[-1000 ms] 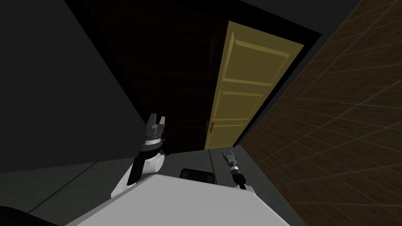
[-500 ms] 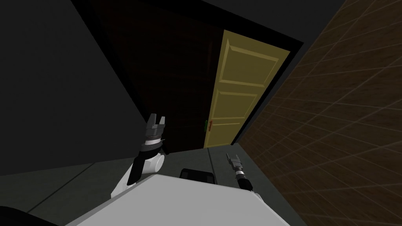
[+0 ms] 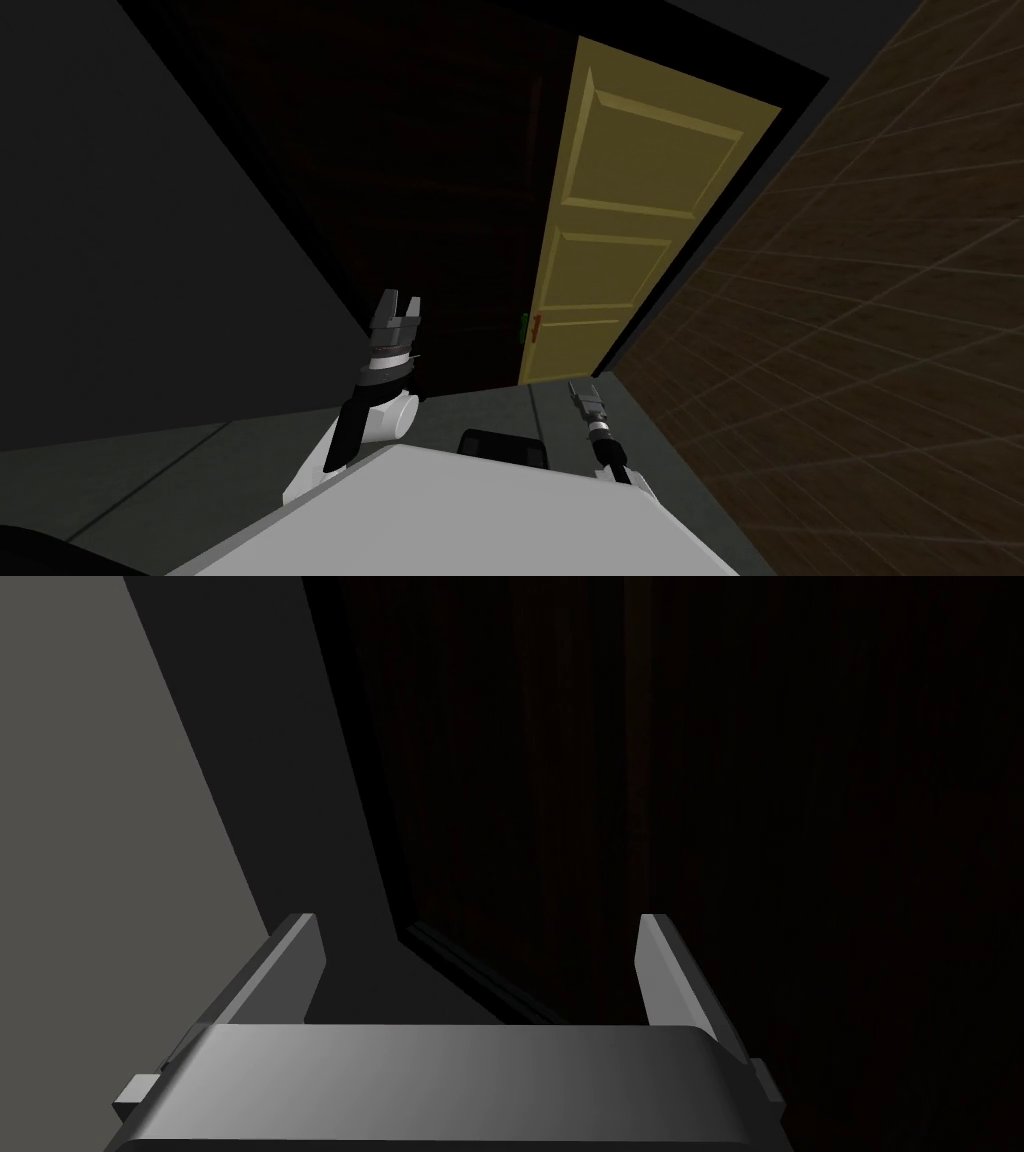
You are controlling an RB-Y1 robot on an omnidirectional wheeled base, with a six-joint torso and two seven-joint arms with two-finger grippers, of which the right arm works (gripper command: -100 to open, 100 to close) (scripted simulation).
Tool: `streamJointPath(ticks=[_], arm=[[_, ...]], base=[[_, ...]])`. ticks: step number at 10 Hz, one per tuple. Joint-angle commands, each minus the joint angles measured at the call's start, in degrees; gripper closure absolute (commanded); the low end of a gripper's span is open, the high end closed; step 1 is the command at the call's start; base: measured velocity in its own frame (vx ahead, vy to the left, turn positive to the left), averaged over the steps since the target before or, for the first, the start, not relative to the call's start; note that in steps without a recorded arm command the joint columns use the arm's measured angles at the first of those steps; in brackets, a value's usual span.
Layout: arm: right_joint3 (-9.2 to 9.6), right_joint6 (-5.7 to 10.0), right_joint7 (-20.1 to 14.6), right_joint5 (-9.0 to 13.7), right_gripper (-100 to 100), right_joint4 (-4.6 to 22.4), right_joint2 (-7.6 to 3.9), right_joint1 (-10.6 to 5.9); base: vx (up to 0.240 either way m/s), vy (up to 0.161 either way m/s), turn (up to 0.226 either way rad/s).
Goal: Pull the door open
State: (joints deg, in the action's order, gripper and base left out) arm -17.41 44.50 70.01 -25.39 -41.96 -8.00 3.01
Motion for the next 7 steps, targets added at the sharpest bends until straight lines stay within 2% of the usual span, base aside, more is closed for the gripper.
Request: streamJointPath(ticks=[1, 3, 7], arm=[[-0.05, 1.1, 0.65, 0.39, -100, 2.32, 0.09, -1.41], [1.32, 1.25, 1.01, 0.59, -100, 2.37, 1.67, -3.37], [3.25, 1.53, 1.29, 0.48, -100, 2.1, 4.08, -6.1]], base=[[0.139, -0.02, 0.025], [0.141, -0.022, 0.06], [0.17, 0.001, 0.059]])
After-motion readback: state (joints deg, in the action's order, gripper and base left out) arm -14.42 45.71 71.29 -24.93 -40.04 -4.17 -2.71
